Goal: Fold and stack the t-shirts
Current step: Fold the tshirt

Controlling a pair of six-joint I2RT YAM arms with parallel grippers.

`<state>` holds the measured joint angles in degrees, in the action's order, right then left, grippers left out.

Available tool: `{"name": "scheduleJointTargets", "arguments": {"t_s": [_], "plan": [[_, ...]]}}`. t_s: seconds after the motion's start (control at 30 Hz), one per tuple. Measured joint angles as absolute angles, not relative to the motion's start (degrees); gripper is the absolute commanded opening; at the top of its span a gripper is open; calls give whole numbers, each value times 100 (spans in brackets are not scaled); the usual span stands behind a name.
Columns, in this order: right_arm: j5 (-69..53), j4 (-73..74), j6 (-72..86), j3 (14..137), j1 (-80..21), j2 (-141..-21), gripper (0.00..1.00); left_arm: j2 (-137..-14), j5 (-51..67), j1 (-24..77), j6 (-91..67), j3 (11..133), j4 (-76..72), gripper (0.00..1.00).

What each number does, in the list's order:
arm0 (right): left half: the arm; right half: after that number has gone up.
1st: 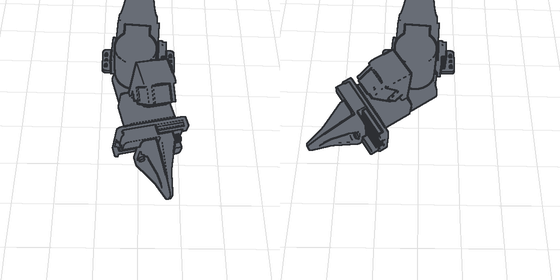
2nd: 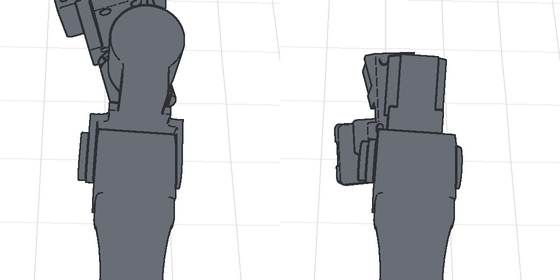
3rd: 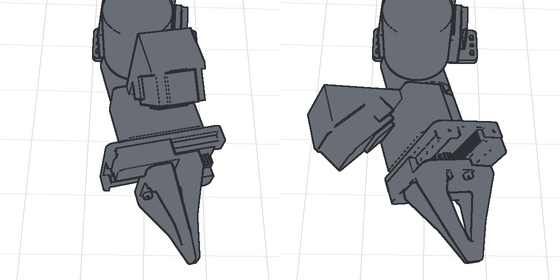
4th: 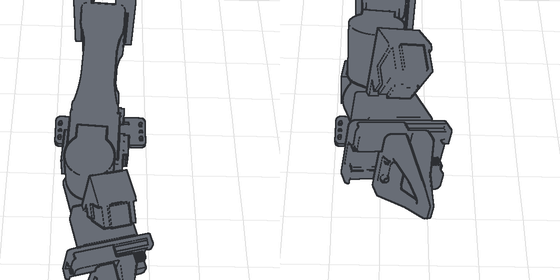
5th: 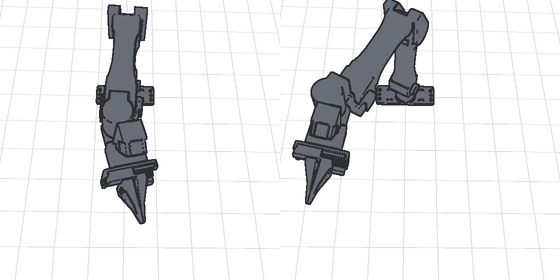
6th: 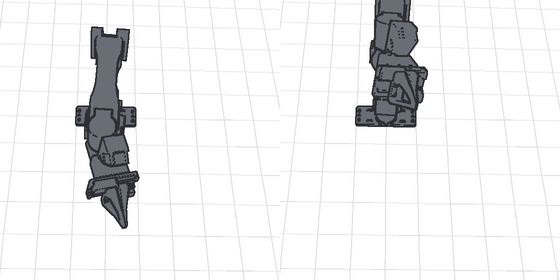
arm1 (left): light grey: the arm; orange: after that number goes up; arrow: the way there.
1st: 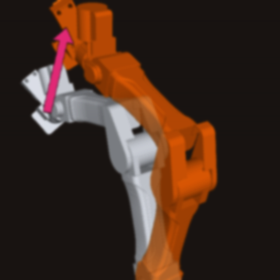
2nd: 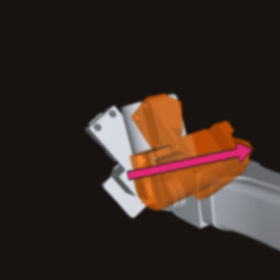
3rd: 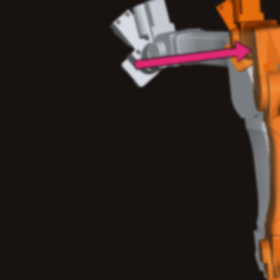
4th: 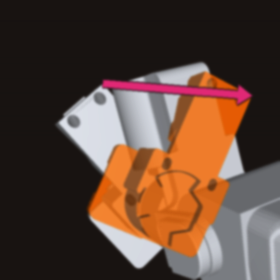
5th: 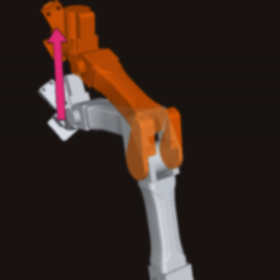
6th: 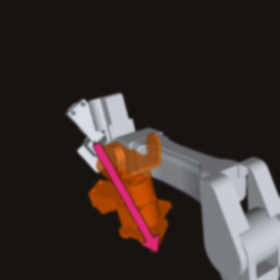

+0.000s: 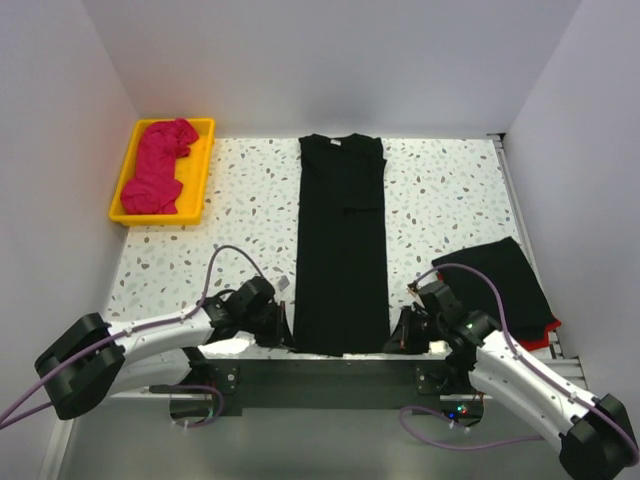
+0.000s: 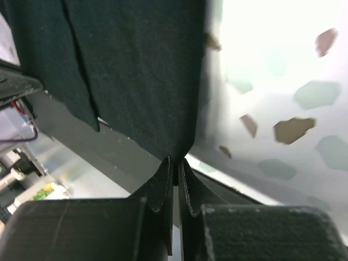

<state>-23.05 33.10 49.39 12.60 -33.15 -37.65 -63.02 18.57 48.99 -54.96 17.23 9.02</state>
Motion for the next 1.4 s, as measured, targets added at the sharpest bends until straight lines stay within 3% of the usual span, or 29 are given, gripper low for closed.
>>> {"name": "scheduleJointTargets", "arguments": {"t_s": [0.2, 0.47, 0.73, 1.0, 1.4], "plan": [[-1986, 3706, 4925, 1673, -3479, -3841, 0, -6241, 1638, 4910, -5374, 2025, 1398, 0], [-1177, 3437, 4536, 3966, -3430, -5955, 0, -7236, 1820, 3636, -4744, 3603, 1350, 0], [-934, 2650, 4316, 5717, -2624, -8226, 0, -9004, 1837, 3030, -4897, 5304, 775, 0], [-849, 2268, 4215, 6652, -1859, -9671, 0, -10328, 1680, 2508, -5137, 6479, 591, 0], [-1041, 2104, 4195, 7349, -1352, -10580, 0, -11166, 1667, 2018, -5142, 7109, 554, 0]]}}
